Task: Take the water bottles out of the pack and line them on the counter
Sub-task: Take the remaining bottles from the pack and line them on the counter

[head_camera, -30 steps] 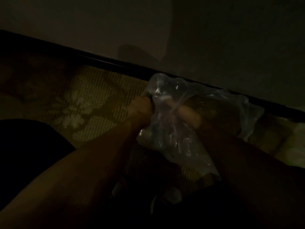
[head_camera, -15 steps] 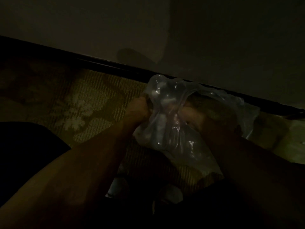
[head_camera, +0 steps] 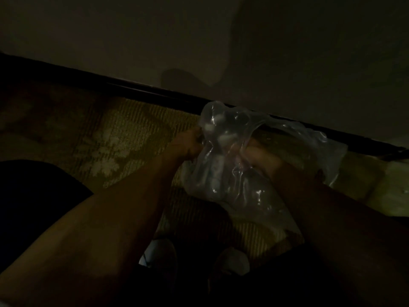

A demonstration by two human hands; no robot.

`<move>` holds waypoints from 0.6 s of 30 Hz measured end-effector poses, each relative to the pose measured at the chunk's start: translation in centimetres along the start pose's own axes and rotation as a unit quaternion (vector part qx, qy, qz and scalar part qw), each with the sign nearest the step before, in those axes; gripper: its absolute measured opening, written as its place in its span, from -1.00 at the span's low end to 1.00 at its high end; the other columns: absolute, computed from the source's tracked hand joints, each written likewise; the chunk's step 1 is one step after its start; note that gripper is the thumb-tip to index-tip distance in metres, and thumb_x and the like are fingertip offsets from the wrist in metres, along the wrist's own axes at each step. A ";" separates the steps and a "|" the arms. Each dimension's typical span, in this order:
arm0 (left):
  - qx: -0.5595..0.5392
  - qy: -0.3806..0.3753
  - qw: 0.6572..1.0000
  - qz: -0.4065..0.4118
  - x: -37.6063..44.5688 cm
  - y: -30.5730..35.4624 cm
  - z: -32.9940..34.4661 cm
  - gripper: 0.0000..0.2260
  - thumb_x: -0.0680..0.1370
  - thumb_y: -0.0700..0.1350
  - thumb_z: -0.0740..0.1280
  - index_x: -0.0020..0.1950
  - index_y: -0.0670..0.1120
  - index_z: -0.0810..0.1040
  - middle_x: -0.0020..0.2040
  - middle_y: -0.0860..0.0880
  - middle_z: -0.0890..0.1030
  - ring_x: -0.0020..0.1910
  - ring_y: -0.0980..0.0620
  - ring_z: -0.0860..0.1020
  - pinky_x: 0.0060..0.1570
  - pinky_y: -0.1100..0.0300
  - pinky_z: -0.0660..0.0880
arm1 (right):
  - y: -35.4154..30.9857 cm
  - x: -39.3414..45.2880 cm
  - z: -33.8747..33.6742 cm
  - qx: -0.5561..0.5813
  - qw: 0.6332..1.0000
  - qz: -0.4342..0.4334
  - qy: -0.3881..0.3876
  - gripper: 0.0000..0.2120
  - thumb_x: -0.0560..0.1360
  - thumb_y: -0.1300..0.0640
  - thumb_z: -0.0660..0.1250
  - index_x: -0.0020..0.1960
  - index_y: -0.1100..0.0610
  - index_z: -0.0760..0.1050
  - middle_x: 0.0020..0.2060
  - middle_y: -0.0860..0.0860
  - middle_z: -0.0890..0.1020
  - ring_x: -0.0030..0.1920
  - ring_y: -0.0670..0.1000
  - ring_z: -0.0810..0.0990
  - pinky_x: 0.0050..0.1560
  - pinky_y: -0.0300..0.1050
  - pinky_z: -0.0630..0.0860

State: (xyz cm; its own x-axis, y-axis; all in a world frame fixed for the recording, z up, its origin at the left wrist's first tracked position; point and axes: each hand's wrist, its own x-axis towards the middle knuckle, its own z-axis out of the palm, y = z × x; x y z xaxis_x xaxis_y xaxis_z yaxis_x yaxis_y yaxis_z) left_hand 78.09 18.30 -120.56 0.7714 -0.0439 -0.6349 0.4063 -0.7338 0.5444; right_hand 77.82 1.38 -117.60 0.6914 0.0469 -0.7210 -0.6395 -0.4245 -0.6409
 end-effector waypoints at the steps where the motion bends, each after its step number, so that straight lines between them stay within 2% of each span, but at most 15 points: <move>1: 0.001 0.006 1.000 -0.002 -0.1 0.1 -0.2 -0.64 0.61 -0.07 0.28 0.39 -0.13 0.43 0.32 -0.16 0.50 0.29 -0.15 0.48 0.09 0.12 0.39 | -0.1 -0.2 0.1 0.013 1.000 -0.005 -0.004 -0.79 0.59 0.29 0.23 0.19 0.27 0.51 -0.35 -0.04 0.46 -0.45 -0.15 0.50 -0.62 -0.47 0.33; 2: 0.008 0.012 1.000 -0.006 0.0 0.3 -0.3 -0.68 0.63 -0.09 0.25 0.35 -0.16 0.46 0.31 -0.18 0.51 0.27 -0.16 0.49 0.09 0.11 0.40 | 0.0 -0.2 0.0 0.028 1.000 -0.007 -0.008 -0.82 0.59 0.30 0.23 0.15 0.21 0.52 -0.39 -0.04 0.49 -0.52 -0.19 0.53 -0.61 -0.47 0.34; 3: 0.014 0.016 1.000 -0.011 0.1 0.4 -0.5 -0.72 0.63 -0.11 0.23 0.31 -0.19 0.49 0.28 -0.19 0.52 0.25 -0.15 0.50 0.07 0.11 0.40 | 0.0 -0.3 0.0 0.039 0.999 -0.007 -0.009 -0.86 0.59 0.31 0.22 0.02 0.13 0.51 -0.46 -0.05 0.52 -0.59 -0.25 0.51 -0.61 -0.47 0.33; 5: 0.015 0.022 0.999 -0.018 0.2 0.6 -0.7 -0.76 0.64 -0.12 0.22 0.23 -0.20 0.53 0.22 -0.19 0.55 0.20 -0.14 0.53 0.01 0.13 0.40 | 0.1 -0.4 0.0 0.049 0.999 -0.007 -0.005 -0.81 0.58 0.32 0.22 -0.07 0.06 0.48 -0.53 -0.07 0.54 -0.62 -0.29 0.48 -0.60 -0.47 0.34; 7: -0.004 0.014 1.000 -0.025 0.3 0.4 -0.8 -0.77 0.63 -0.10 0.23 0.18 -0.20 0.54 0.18 -0.17 0.56 0.16 -0.12 0.54 0.00 0.12 0.44 | 0.1 -0.7 0.0 0.042 0.999 -0.007 -0.011 -0.88 0.58 0.30 0.24 0.08 0.21 0.52 -0.38 -0.04 0.51 -0.52 -0.22 0.54 -0.55 -0.44 0.39; 9: -0.021 0.011 0.999 -0.030 0.6 0.3 -0.9 -0.75 0.62 -0.05 0.24 0.15 -0.19 0.55 0.15 -0.16 0.57 0.13 -0.11 0.55 0.09 0.05 0.50 | 0.2 -0.6 -0.1 0.032 0.999 -0.004 -0.021 -0.76 0.57 0.25 0.27 0.21 0.29 0.51 -0.28 -0.04 0.53 -0.40 -0.17 0.54 -0.51 -0.42 0.43; 13: -0.044 0.010 0.998 -0.034 1.1 0.1 -1.1 -0.74 0.61 -0.05 0.28 0.11 -0.24 0.56 0.12 -0.17 0.59 0.11 -0.12 0.57 0.18 -0.05 0.52 | 0.3 -0.4 -0.3 0.041 0.999 0.007 -0.034 -0.84 0.55 0.24 0.30 0.12 0.23 0.53 -0.20 0.01 0.59 -0.37 -0.08 0.56 -0.51 -0.39 0.46; 16: -0.091 0.002 0.995 -0.041 1.2 -0.1 -1.2 -0.76 0.59 -0.09 0.31 0.12 -0.25 0.56 0.14 -0.24 0.59 0.12 -0.18 0.58 0.19 -0.13 0.52 | 0.3 -0.2 -0.2 0.046 0.998 0.008 -0.034 -0.83 0.55 0.22 0.31 0.12 0.23 0.54 -0.15 0.02 0.60 -0.22 -0.02 0.57 -0.39 -0.32 0.51; 18: -0.126 0.013 0.990 -0.056 1.4 -0.1 -1.1 -0.75 0.60 -0.12 0.29 0.19 -0.25 0.54 0.16 -0.25 0.58 0.12 -0.20 0.58 0.17 -0.12 0.54 | 0.4 0.0 -0.2 0.050 0.998 0.005 -0.042 -0.81 0.55 0.23 0.31 0.14 0.24 0.53 -0.19 -0.01 0.58 -0.24 -0.07 0.55 -0.47 -0.37 0.51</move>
State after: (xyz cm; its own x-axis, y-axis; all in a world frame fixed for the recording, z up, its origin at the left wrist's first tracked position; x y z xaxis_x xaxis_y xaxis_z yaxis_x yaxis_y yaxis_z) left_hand 79.67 19.09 -120.88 0.7261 0.0486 -0.6859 0.5967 -0.5402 0.5934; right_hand 77.65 1.01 -117.78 0.6576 0.1202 -0.7437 -0.6791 -0.3328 -0.6543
